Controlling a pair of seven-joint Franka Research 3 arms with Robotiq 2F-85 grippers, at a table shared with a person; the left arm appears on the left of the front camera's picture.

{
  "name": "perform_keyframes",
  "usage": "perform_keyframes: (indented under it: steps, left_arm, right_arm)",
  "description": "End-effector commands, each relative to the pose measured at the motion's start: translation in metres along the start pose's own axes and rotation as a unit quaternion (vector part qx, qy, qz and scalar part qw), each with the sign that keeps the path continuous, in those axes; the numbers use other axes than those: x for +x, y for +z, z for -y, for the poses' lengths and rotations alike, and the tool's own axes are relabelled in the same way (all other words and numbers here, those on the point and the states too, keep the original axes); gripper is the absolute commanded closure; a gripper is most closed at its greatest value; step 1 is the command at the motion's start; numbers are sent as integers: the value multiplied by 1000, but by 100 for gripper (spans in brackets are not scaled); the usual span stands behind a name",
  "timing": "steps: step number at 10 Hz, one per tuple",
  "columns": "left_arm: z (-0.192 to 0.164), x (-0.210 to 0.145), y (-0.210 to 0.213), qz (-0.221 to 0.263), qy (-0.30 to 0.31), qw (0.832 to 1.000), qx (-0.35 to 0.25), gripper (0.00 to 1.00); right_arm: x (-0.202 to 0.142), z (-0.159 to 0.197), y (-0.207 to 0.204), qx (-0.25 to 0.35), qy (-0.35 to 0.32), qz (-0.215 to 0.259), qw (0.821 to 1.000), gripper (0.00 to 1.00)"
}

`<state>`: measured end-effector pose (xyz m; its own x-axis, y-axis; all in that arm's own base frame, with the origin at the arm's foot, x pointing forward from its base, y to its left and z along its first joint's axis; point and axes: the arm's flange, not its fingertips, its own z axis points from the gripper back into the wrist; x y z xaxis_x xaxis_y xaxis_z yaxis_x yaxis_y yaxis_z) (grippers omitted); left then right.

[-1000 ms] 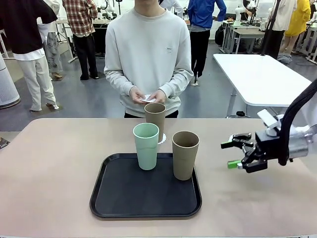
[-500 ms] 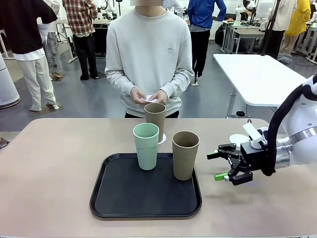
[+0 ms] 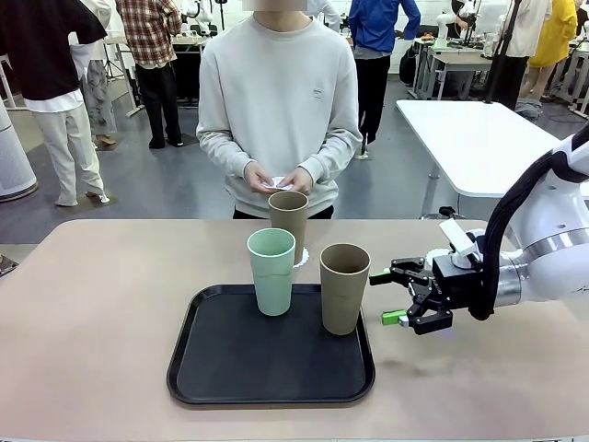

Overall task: Place coasters on the table and set cups on them.
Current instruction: Take one Reusable plastic cup from the Flat Tray and place it on a coaster set by the human.

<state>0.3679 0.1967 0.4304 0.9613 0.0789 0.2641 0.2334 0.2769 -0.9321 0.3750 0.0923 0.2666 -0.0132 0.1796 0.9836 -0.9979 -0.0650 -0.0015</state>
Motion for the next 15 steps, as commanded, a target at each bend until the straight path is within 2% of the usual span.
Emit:
perform_keyframes:
  steps: [1, 3, 15]
  left_arm:
    - [1, 0, 1, 2, -2, 1000, -3, 0]
    - [1, 0, 1, 2, -2, 1000, -3, 0]
    - [1, 0, 1, 2, -2, 1000, -3, 0]
  right_arm:
    - [-7, 1, -9, -12, 5, 12, 1000, 0]
    - [-10, 8, -10, -31, -41, -10, 999, 0]
    - [-11, 22, -33, -43, -59, -17, 997, 0]
